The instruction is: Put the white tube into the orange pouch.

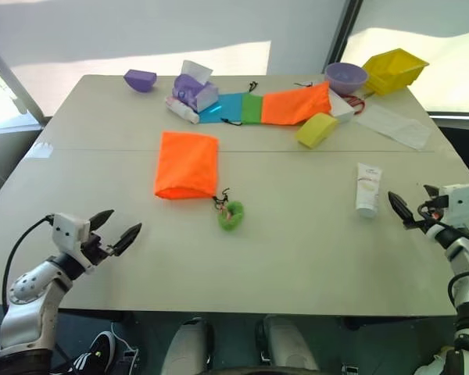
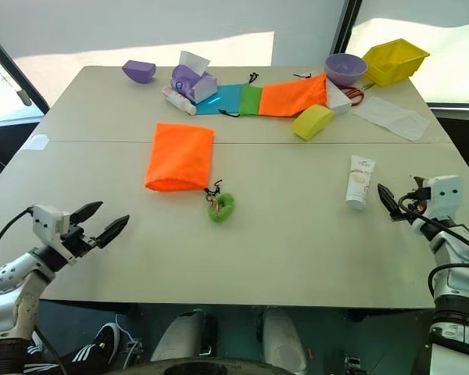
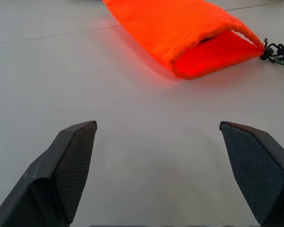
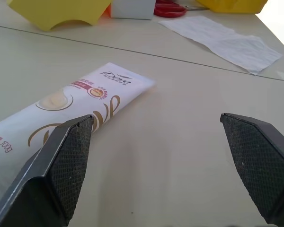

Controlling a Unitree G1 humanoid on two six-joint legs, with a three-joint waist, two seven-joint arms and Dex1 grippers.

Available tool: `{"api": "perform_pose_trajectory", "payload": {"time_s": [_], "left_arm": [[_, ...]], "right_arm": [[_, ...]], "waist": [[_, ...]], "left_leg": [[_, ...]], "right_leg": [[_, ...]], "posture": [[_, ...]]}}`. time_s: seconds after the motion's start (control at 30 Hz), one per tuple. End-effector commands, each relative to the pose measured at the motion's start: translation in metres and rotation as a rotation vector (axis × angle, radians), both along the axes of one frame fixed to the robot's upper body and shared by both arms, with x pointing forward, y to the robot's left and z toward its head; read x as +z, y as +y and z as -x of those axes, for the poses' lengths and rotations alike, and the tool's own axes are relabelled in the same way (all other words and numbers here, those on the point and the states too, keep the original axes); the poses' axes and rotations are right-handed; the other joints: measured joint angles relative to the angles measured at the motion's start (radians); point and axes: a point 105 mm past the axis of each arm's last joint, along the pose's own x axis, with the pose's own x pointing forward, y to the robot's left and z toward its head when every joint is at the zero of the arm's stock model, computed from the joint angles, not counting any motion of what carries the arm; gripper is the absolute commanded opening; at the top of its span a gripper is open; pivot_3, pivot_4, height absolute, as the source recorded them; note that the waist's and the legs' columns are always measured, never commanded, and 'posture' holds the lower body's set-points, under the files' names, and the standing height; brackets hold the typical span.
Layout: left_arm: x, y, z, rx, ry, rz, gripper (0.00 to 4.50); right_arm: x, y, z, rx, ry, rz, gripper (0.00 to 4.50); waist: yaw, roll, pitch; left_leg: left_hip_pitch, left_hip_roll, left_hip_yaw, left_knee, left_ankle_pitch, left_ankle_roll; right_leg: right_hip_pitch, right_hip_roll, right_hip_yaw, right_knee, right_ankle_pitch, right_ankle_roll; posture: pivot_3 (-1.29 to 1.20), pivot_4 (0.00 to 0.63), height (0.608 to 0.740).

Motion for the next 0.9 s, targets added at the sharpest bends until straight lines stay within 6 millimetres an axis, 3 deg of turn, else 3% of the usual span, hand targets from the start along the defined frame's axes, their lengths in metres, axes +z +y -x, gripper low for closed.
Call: {"api": "perform_pose_trajectory", "payload": {"time_s": [0.03,0.2,0.6,0.67,0.8,0.9], "left_arm": [[0.012,-0.004,-0.003,-0.014,-0.056,-0.026,4.45],[0.010,-0.001,-0.013,0.027,-0.063,-0.082,4.45],[0.037,-0.036,-0.016,-0.106,-0.214,-0.041,4.45],[0.041,-0.043,-0.020,-0.127,-0.243,-0.105,4.45],[0.052,-0.055,-0.043,-0.119,-0.318,-0.234,4.45],[0.054,-0.063,-0.056,-0.122,-0.344,-0.309,4.45]], "right_arm": [[0.014,0.005,-0.002,0.013,-0.048,0.019,4.48],[0.014,0.006,-0.001,0.010,-0.047,0.019,4.48],[0.023,0.023,-0.008,0.067,-0.073,0.036,4.48],[0.033,0.039,-0.011,0.124,-0.102,0.028,4.48],[0.048,0.119,-0.007,0.459,-0.120,0.079,4.48],[0.051,0.160,-0.001,0.607,-0.119,0.075,4.48]], "waist": [[0.000,0.000,0.000],[0.001,0.000,0.000],[0.001,0.000,0.000],[0.001,0.000,0.000],[0.002,0.000,0.000],[0.002,0.000,0.000]], "left_leg": [[0.000,0.000,0.000,0.000,0.000,0.000],[0.000,0.000,0.000,0.000,0.000,0.000],[0.000,0.000,0.000,0.000,0.000,0.000],[0.000,0.000,0.000,0.000,0.000,0.000],[0.000,0.000,0.000,0.000,0.000,0.000],[0.000,0.000,0.000,0.000,0.000,0.000]], "right_leg": [[0.000,0.000,0.000,0.000,0.000,0.000],[0.000,0.000,0.000,0.000,0.000,0.000],[0.000,0.000,0.000,-0.001,0.000,0.000],[0.000,0.000,0.000,-0.001,0.000,0.000],[0.000,0.000,0.000,0.000,0.000,0.001],[0.000,0.001,0.000,0.000,0.000,0.001]], "posture": [[0.00,0.150,0.740],[0.00,0.150,0.740],[0.00,0.150,0.740],[0.00,0.150,0.740],[0.00,0.150,0.740],[0.00,0.150,0.740]]}}
